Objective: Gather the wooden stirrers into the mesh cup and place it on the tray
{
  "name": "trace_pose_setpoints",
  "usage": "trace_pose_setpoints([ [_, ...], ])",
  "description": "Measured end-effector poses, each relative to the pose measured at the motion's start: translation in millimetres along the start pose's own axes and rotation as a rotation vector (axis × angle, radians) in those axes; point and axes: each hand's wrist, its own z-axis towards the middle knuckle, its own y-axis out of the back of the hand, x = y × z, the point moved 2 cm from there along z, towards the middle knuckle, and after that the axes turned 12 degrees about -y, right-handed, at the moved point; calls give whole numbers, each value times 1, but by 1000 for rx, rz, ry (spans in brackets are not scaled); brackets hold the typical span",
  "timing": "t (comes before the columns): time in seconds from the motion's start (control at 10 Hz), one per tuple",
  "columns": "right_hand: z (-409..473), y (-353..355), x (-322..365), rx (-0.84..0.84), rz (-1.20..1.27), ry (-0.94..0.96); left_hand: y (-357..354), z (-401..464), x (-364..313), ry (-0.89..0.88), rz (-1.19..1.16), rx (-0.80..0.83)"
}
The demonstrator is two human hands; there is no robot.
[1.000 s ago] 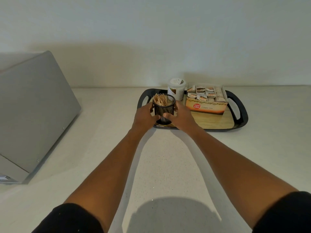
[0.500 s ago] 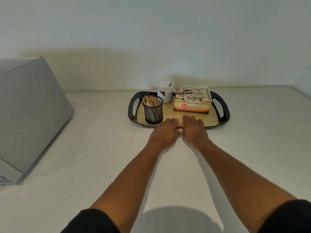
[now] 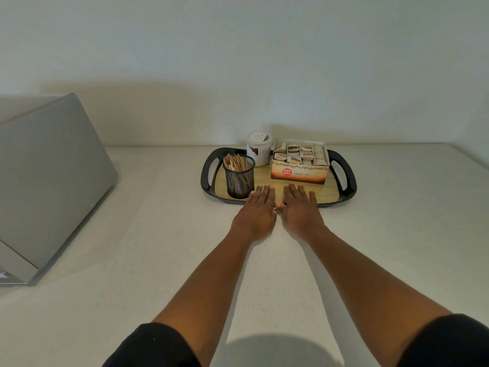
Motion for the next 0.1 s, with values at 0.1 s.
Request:
trace_pose_setpoints([
  [0.1,-9,14,7,-117,66,8,14,-10,-4,-55,2,-95],
])
